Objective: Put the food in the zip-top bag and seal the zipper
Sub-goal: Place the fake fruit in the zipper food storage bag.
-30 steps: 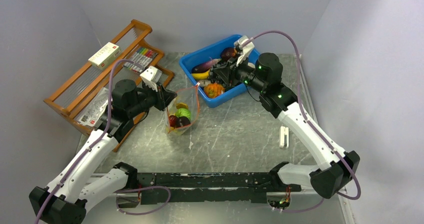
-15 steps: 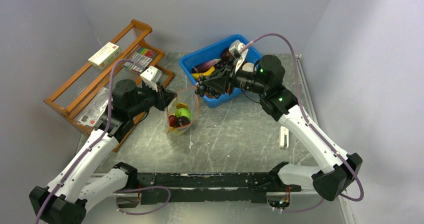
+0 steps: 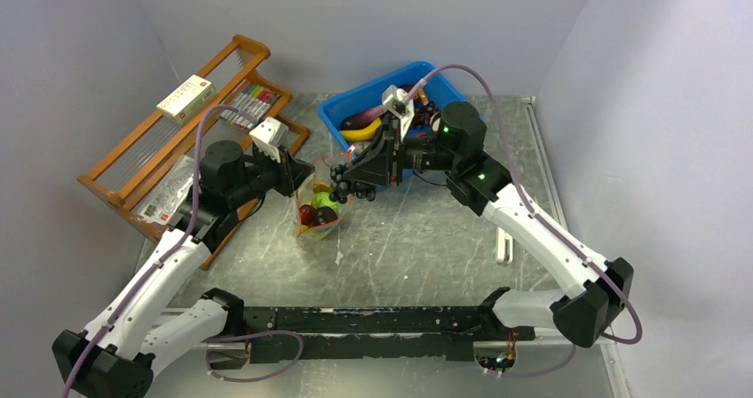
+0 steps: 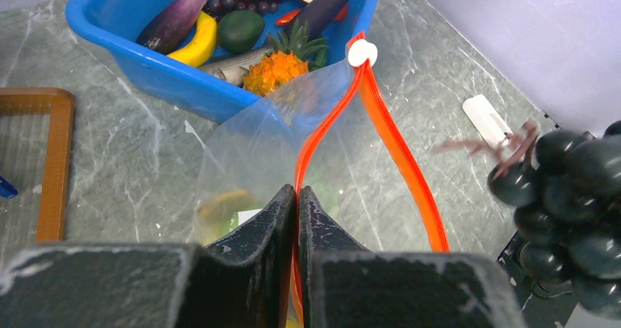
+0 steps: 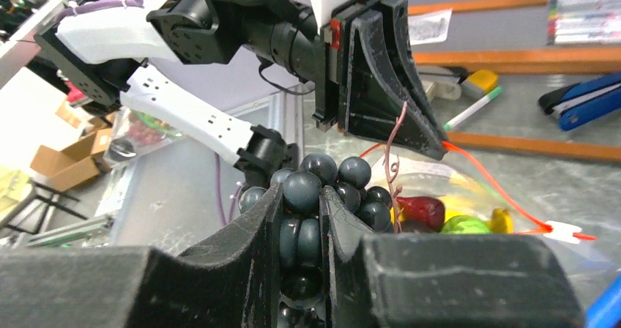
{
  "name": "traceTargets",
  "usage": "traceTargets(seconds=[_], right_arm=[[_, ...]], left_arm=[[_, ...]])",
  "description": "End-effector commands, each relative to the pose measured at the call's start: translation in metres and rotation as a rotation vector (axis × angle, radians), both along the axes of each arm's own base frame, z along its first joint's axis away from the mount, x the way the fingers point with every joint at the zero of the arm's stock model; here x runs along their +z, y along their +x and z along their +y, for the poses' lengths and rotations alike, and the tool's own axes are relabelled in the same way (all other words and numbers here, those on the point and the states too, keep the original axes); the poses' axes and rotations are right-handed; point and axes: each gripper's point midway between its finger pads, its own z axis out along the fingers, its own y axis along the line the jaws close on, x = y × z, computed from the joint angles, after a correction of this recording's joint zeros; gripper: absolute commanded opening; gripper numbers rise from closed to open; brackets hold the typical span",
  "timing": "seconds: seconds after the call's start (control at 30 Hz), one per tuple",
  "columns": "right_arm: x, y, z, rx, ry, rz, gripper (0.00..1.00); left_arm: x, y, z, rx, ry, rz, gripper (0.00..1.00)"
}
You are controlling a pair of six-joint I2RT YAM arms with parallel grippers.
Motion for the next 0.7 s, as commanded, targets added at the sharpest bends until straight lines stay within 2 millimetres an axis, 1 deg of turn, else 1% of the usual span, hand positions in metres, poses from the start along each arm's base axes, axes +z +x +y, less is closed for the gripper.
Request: traceTargets(seconds=[0.0, 0.13, 0.27, 0.43, 0.57, 0.67], right_arm=[[-0.009, -0.005, 0.01, 0.041, -0.003, 0.113, 0.2], [-0.021, -0.001, 0.022, 0.037, -0.038, 0.188, 0.2], [-0.03, 0.013, 0.03, -0.039, -0.052, 0.25, 0.2], [-0.048, 0.03, 0.039, -0.125, -0.101, 0.347, 0.2], [-0.058, 0.041, 0.043, -0.194, -0.132, 0.379, 0.2], [-0.062, 0.048, 0.047, -0.244, -0.139, 0.395, 0.22]], left_arm=[[0.004, 0.004, 0.003, 0.015, -0.001, -0.023, 0.07], [0.005, 0.005, 0.004, 0.021, -0.002, -0.027, 0.07], [0.004, 0.005, 0.003, 0.015, -0.001, -0.023, 0.07], [0.005, 0.004, 0.004, 0.015, -0.003, -0.028, 0.07], [0.006, 0.003, 0.003, 0.014, -0.005, -0.03, 0.07], [0.006, 0.003, 0.003, 0.012, -0.005, -0.027, 0.07]])
